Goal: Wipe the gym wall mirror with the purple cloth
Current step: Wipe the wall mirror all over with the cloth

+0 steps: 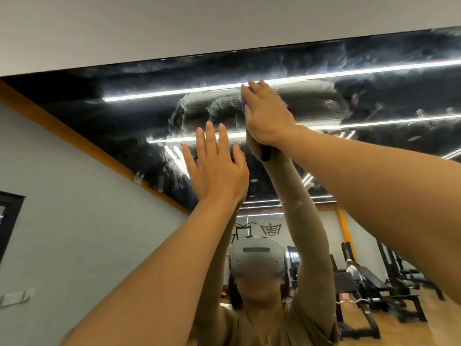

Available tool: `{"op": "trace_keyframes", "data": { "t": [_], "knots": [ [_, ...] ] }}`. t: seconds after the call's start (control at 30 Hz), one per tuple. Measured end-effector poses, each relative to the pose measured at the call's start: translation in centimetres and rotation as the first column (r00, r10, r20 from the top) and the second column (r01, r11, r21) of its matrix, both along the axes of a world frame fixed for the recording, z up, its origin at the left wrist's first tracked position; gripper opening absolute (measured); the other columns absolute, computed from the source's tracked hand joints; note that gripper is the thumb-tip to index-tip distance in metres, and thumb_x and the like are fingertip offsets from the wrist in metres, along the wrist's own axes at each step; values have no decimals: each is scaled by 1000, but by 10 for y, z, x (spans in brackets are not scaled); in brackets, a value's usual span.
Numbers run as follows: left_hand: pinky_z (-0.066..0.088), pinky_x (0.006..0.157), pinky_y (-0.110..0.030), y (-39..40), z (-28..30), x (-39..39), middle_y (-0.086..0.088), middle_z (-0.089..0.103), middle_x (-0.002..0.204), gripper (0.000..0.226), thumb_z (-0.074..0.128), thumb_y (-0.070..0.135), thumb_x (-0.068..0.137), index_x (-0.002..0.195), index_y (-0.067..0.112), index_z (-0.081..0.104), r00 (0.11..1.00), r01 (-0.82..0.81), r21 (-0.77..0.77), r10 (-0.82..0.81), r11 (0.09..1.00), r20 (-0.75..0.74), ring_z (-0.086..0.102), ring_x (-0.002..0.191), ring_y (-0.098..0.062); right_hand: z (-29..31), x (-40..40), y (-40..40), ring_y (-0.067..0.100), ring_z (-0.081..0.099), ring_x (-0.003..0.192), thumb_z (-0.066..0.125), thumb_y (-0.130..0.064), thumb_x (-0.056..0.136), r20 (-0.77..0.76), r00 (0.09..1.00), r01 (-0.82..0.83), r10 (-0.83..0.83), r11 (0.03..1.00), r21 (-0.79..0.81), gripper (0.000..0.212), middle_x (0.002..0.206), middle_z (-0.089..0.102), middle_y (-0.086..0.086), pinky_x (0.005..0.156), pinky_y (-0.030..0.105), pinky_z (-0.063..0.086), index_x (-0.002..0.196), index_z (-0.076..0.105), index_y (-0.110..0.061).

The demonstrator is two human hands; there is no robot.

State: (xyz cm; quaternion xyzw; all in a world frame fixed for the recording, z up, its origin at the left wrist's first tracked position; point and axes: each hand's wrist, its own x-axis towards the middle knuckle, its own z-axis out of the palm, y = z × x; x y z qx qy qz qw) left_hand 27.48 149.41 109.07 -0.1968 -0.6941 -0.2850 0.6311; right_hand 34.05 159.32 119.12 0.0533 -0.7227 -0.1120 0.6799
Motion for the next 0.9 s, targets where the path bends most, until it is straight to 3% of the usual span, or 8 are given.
{"op": "trace_keyframes", "data": {
  "t": [0.1, 0.27, 0.37, 0.5, 0.57, 0.7, 0.8, 0.9],
  "knots": [
    [-9, 124, -47, -1, -1, -2, 3, -6, 170, 57, 17, 41, 108, 162, 25, 4, 1000, -12, -2, 12, 1000, -10, -12, 155, -15, -1, 5, 10, 25, 10, 154, 32, -19, 109, 67, 998, -12, 10, 1000, 28, 50, 167, 19, 8, 122, 30, 6, 157, 26, -7],
    [-8, 124, -47, 1, 0, -5, 2, -4, 170, 58, 12, 42, 107, 162, 25, 6, 999, -46, 7, 46, 999, -20, -9, 155, -17, -7, 47, 99, 32, 31, 143, 35, -19, 104, -73, 996, -68, 54, 975, -214, 40, 154, 37, 18, 118, 37, 21, 138, 49, -2],
    [-9, 124, -44, 6, 2, -3, 1, -5, 170, 55, 14, 37, 109, 162, 24, 6, 999, -35, -1, 35, 999, -10, -10, 155, -16, -22, 71, 142, 37, 37, 133, 29, -24, 96, -110, 994, -63, 26, 937, -343, 48, 140, 45, 24, 113, 40, 25, 129, 51, 3],
    [-9, 124, -43, 15, 2, 5, 0, -1, 170, 59, 6, 37, 105, 162, 21, 12, 999, 16, -8, -17, 1000, -34, -7, 156, -16, -15, 68, 149, 42, 42, 124, 35, -9, 96, -151, 987, -15, -54, 907, -421, 35, 130, 49, 30, 108, 47, 29, 121, 52, 10],
    [-11, 124, -43, 20, 0, 11, -1, -3, 170, 58, 16, 39, 108, 162, 21, 11, 999, 32, -17, -32, 999, 0, -10, 155, -16, -12, 62, 130, 41, 43, 123, 40, -5, 95, -144, 988, -9, -51, 923, -385, 31, 128, 51, 28, 107, 45, 30, 119, 53, 9],
    [-10, 124, -44, 24, -4, 15, -1, -5, 170, 60, 22, 40, 108, 163, 19, 8, 1000, 23, -15, -23, 1000, -2, -11, 155, -17, -19, 33, 69, 38, 40, 134, 38, -11, 95, -41, 999, 2, -6, 996, -88, 44, 140, 49, 25, 119, 47, 22, 133, 50, 8],
    [-9, 124, -45, 29, -5, 18, -2, -6, 170, 60, 22, 38, 108, 162, 18, 7, 1000, 14, 11, -14, 1000, 17, -11, 155, -17, -24, 24, 49, 28, 13, 154, 34, -14, 108, 75, 997, 2, -5, 999, 40, 51, 166, 21, 14, 122, 27, -1, 156, 26, -2],
    [-8, 124, -46, 34, -5, 21, -3, -6, 170, 60, 20, 37, 108, 162, 17, 6, 1000, -1, 35, 1, 999, 24, -11, 155, -17, -24, 33, 68, 19, 5, 156, 32, -18, 110, 134, 991, -27, 18, 998, 63, 52, 168, 13, 6, 120, 21, -3, 159, 20, -8]
  ]
}}
